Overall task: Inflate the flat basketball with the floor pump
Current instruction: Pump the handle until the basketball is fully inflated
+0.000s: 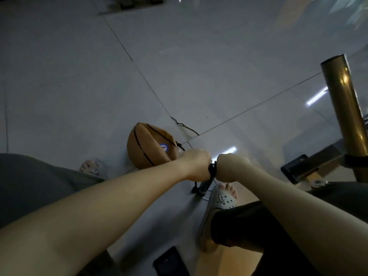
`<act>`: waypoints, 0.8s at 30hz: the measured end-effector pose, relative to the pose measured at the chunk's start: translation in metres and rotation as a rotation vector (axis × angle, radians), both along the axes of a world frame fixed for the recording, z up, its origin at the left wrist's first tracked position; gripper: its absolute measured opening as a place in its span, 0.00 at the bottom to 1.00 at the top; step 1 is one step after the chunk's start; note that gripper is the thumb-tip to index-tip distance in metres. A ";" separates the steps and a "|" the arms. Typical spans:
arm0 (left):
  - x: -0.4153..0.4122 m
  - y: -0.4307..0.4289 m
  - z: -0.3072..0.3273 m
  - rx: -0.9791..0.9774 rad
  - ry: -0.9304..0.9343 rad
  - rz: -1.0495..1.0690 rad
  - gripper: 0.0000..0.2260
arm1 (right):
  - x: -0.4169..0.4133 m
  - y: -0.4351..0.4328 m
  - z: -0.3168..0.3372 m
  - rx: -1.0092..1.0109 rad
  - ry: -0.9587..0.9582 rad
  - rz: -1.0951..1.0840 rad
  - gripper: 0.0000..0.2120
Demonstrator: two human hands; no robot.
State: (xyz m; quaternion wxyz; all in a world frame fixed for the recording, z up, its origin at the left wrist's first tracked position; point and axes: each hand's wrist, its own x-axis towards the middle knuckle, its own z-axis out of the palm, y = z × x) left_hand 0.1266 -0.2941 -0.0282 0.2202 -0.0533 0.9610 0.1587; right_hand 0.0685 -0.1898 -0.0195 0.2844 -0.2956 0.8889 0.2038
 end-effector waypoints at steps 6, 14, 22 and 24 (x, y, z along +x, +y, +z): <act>0.018 -0.008 0.027 -0.020 -0.102 -0.044 0.04 | 0.017 -0.003 0.029 -0.124 -0.109 0.032 0.10; -0.010 -0.023 0.141 0.076 -0.021 -0.018 0.05 | -0.006 -0.003 0.143 -0.306 -0.156 0.003 0.08; 0.022 -0.005 0.015 -0.070 0.005 -0.018 0.02 | 0.021 -0.003 0.027 -0.086 -0.086 0.053 0.09; 0.023 -0.006 0.001 -0.056 0.010 0.011 0.01 | 0.020 -0.007 0.016 -0.083 -0.054 0.058 0.09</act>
